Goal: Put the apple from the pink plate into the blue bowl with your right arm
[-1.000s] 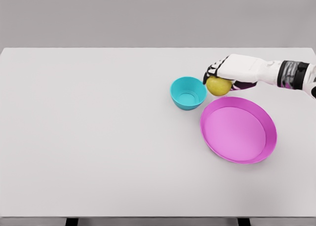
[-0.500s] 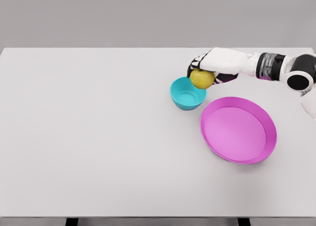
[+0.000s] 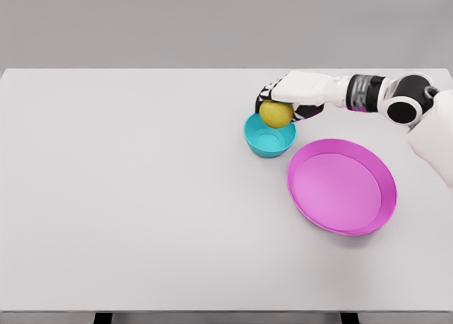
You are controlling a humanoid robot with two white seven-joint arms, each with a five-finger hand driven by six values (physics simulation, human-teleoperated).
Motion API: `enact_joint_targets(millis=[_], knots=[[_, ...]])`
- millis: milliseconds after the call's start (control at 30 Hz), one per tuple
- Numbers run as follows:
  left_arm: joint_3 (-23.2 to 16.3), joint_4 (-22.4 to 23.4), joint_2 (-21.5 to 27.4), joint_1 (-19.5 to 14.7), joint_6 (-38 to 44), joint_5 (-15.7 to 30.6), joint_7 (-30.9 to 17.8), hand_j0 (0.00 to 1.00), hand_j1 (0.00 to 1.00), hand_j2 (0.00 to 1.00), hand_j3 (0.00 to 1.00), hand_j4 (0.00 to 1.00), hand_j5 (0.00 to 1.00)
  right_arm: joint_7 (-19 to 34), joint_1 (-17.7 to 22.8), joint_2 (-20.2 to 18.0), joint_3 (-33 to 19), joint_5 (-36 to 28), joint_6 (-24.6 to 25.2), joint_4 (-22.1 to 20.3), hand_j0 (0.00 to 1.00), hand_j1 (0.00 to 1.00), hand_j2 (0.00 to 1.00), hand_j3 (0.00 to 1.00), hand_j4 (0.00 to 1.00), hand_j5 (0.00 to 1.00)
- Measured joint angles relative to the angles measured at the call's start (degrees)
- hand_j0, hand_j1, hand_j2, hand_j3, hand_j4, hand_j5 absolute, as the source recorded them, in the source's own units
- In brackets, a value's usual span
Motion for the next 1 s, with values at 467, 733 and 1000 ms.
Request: enact_joint_targets(millis=[467, 733, 1000], knots=[[-0.01, 0.0, 0.0, 0.0, 0.0, 0.0, 0.0, 1.0, 1.0, 1.0, 1.0, 1.0, 1.0, -0.04, 0.08, -1.01, -1.14, -0.29, -0.01, -1.42, 1.0, 1.0, 1.0, 1.0, 1.0, 1.0], [0.0, -0.01, 0.0, 0.0, 0.0, 0.0, 0.0, 1.0, 1.0, 1.0, 1.0, 1.0, 1.0, 0.07, 17.84, -10.72, -22.16, -2.98, -0.08, -10.25, 1.0, 1.0, 1.0, 1.0, 1.0, 1.0], [0.0, 0.0, 0.0, 0.0, 0.0, 0.0, 0.0, 1.0, 1.0, 1.0, 1.0, 1.0, 1.0, 2.27, 27.68, -4.33, -44.82, -4.47, -0.01, -12.11, 1.0, 1.0, 1.0, 1.0, 1.0, 1.0]])
